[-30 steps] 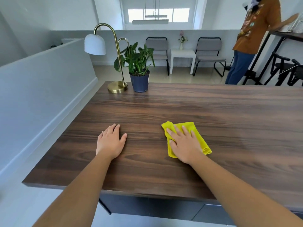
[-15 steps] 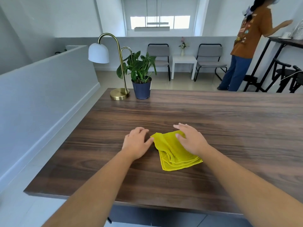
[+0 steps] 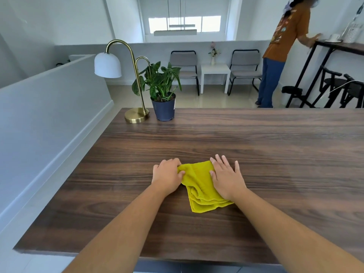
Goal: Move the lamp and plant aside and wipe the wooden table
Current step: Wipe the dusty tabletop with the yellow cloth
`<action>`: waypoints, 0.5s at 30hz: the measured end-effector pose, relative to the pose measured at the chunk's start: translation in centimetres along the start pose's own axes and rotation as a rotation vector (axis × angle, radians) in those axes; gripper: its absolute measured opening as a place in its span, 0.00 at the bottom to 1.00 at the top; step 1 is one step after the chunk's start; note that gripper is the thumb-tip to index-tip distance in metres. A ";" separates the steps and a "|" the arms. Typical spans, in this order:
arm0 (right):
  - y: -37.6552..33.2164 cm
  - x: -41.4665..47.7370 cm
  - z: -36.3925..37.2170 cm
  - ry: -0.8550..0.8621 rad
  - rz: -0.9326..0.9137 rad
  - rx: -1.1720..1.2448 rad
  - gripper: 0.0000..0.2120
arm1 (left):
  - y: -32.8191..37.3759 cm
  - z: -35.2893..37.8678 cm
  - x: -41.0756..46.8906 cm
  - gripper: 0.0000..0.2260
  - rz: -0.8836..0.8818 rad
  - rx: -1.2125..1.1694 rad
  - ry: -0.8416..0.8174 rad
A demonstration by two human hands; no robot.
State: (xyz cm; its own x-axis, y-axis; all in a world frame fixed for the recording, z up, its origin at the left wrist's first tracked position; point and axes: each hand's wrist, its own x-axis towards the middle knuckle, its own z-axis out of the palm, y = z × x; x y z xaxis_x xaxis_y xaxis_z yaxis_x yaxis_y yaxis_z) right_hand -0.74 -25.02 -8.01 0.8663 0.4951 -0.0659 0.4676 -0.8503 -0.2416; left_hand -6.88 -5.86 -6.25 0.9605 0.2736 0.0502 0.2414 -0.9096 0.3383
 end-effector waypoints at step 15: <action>-6.1 -3.3 1.3 -0.034 -0.121 0.068 0.28 | -4.0 -1.3 -1.8 0.17 -0.052 -0.033 0.097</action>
State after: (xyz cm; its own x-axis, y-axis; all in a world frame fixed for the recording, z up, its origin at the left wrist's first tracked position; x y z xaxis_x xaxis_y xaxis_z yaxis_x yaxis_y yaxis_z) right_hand -6.68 -21.18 -7.59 0.7973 0.6001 -0.0648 0.5543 -0.7705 -0.3149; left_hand -9.80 -2.30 -6.51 0.9287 0.3502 0.1221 0.2840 -0.8832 0.3732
